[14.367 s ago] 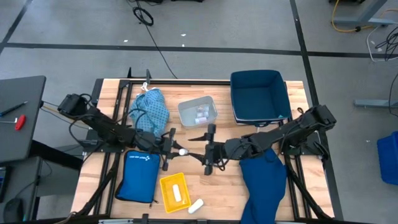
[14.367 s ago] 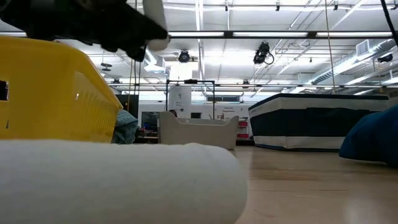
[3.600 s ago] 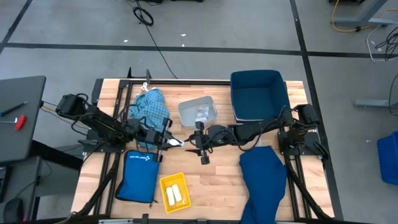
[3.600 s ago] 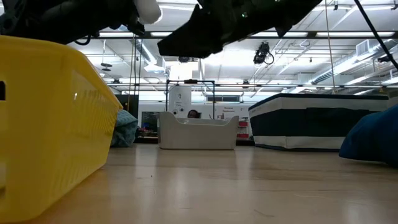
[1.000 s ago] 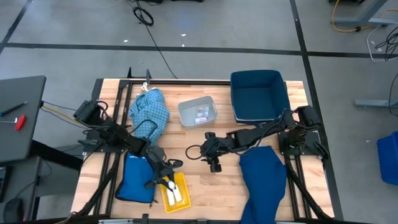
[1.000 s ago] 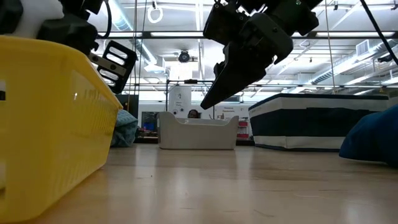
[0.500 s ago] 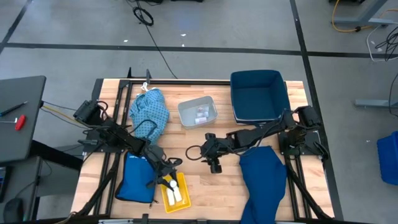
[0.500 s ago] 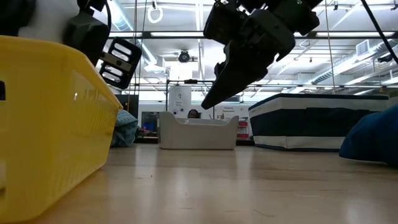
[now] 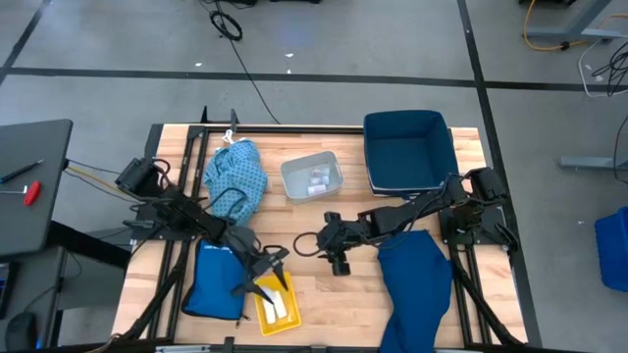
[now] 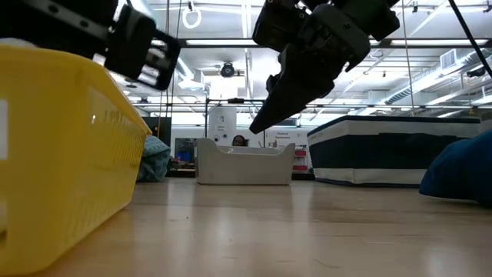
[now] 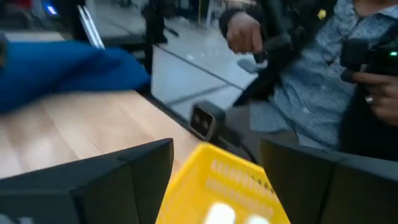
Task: Pick & place medical supplies in basket/bin
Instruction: Put the blue patient gown into the blue laundry organizer
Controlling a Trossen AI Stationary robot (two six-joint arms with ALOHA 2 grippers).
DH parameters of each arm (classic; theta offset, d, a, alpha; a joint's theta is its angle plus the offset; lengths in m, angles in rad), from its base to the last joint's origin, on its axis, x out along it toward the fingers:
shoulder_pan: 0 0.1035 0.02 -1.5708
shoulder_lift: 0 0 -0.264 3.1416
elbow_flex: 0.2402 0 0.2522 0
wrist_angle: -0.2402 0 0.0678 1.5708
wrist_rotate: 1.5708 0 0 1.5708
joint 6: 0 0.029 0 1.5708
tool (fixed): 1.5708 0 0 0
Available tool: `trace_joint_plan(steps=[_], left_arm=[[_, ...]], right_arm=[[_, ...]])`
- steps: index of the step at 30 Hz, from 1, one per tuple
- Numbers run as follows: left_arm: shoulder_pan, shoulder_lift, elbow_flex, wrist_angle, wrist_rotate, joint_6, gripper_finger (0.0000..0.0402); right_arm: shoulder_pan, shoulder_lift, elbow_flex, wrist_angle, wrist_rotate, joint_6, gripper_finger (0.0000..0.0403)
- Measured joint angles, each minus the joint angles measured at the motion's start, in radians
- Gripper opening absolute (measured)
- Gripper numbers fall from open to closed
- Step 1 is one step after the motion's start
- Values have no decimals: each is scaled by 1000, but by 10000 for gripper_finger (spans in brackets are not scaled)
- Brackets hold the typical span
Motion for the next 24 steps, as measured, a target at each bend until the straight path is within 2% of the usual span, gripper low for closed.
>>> trace_joint_plan(steps=[7, 13, 19, 24], left_arm=[[12, -88, -25, 10, -165, 112, 246], [12, -206, -78, 31, -301, 202, 246], [19, -293, -152, 97, -310, 241, 246], [75, -341, -207, 129, -275, 218, 246]], right_arm=[[0, 0, 0, 57, 10, -10, 183], [0, 0, 0, 203, 13, -77, 183], [0, 0, 0, 422, 7, -223, 183], [0, 0, 0, 592, -38, -348, 183]])
